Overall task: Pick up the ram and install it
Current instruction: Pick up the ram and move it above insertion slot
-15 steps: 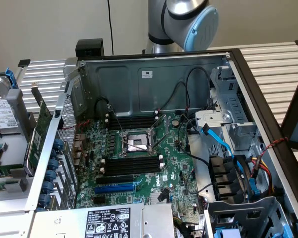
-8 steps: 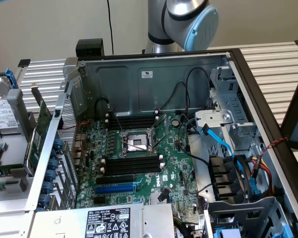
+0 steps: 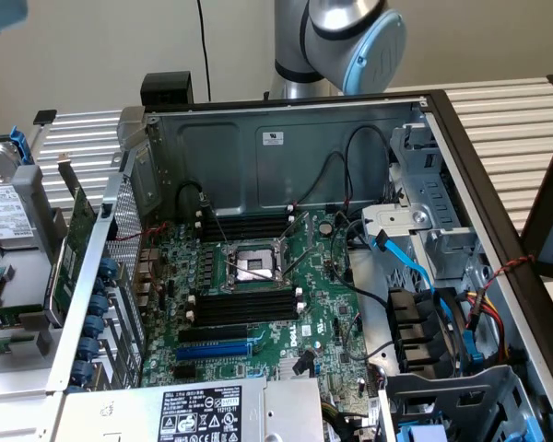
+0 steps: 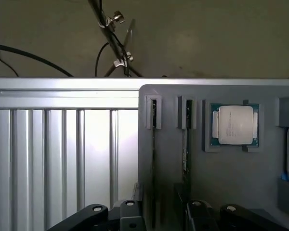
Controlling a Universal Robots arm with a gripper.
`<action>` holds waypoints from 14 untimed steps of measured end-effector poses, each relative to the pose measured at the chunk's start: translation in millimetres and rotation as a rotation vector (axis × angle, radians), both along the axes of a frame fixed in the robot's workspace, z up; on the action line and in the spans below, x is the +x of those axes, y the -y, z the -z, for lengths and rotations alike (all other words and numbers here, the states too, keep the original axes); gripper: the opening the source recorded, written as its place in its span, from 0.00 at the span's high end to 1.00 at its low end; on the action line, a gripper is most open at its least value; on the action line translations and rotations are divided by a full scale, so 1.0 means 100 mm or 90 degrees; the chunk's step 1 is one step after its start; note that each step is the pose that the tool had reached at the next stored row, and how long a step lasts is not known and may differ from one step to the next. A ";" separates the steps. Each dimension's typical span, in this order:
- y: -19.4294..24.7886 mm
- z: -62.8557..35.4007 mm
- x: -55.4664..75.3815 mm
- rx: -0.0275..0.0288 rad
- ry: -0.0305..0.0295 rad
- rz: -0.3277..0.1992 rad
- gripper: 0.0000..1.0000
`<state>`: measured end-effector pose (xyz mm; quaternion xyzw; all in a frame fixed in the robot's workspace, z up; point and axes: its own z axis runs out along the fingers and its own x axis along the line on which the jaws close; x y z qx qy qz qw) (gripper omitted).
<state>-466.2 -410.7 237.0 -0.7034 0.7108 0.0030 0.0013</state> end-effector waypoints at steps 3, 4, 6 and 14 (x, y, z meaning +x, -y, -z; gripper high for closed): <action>0.002 0.055 0.00 0.0001 0.0000 0.000 0.61; 0.003 0.073 0.00 0.0001 0.0000 0.000 0.61; 0.013 0.106 0.00 0.0003 -0.0001 0.000 0.61; 0.042 0.208 0.05 0.0015 -0.0006 0.000 0.61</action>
